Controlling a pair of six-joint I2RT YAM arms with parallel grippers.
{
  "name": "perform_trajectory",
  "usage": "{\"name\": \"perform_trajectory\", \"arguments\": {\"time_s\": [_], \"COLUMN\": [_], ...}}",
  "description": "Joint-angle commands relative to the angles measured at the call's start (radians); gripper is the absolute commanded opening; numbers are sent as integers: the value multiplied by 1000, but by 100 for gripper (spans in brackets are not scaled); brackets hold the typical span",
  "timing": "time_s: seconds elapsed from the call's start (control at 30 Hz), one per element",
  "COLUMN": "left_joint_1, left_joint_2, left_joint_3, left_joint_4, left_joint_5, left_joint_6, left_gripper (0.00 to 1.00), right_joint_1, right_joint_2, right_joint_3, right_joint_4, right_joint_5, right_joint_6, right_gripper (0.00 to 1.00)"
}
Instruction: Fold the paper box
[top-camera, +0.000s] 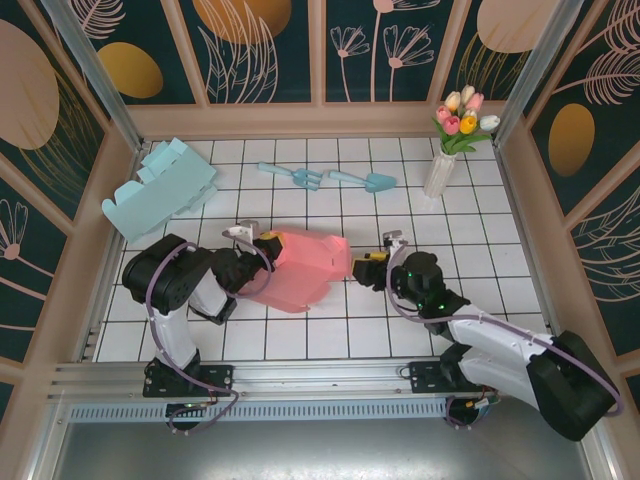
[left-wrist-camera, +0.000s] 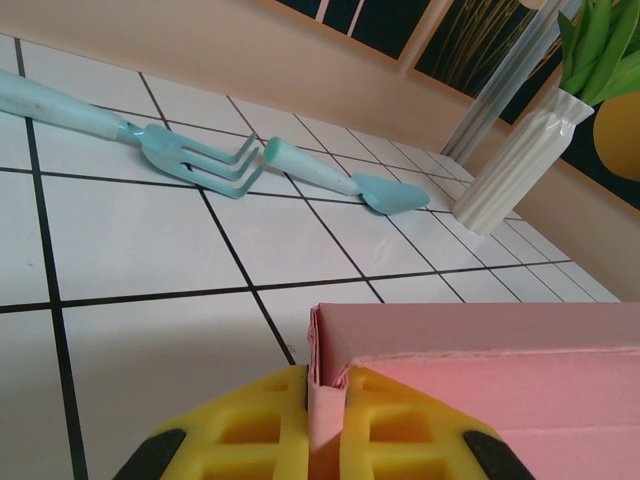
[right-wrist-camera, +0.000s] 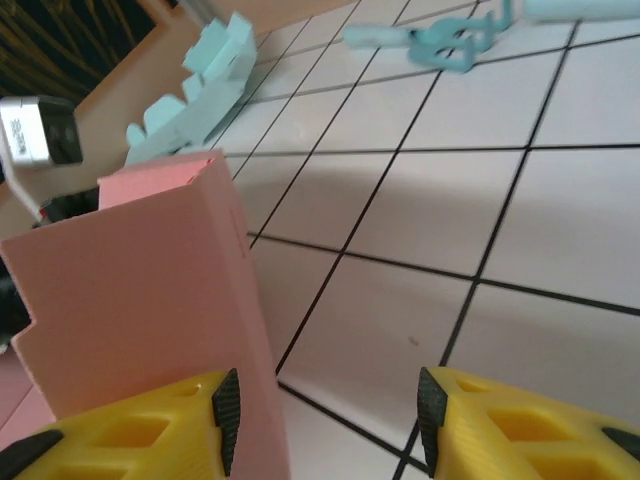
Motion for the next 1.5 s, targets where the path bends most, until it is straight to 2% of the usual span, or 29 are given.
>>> {"name": "perform_trajectory", "arguments": {"time_s": [0.0, 0.13, 0.27, 0.43, 0.53, 0.67, 0.8, 0.9, 1.1, 1.47], "left_joint_1": [2, 3, 2, 2, 2, 2, 2, 2, 2, 2], "left_joint_2": [12, 9, -7, -6, -28, -66, -93, -94, -65, -33], "left_joint_3": [18, 19, 22, 28, 35, 30, 13, 18, 24, 31], "left_joint_4": [191, 175, 118, 120, 47, -29, -42, -64, -21, -1], "left_joint_5": [57, 54, -17, 9, -87, -215, -267, -290, -213, -158], "left_joint_6": [-36, -33, -27, -42, -53, -63, -74, -81, -97, -115], "left_gripper": [0, 0, 0, 0, 0, 0, 0, 0, 0, 0], "right_joint_1": [41, 82, 114, 116, 137, 172, 174, 176, 184, 190], "right_joint_2": [43, 124, 153, 185, 190, 151, 120, 126, 196, 381], "right_joint_3": [45, 105, 123, 156, 146, 84, 5, -28, -2, 142], "right_joint_4": [67, 51, 46, 1, 11, 33, 73, 106, 166, 345], "right_joint_5": [-59, -44, 30, 77, 125, 223, 284, 271, 300, 324], "right_joint_6": [-44, -65, -80, -103, -104, -98, -58, -52, -57, -51], "right_gripper": [51, 48, 48, 48, 53, 54, 55, 55, 55, 56]}}
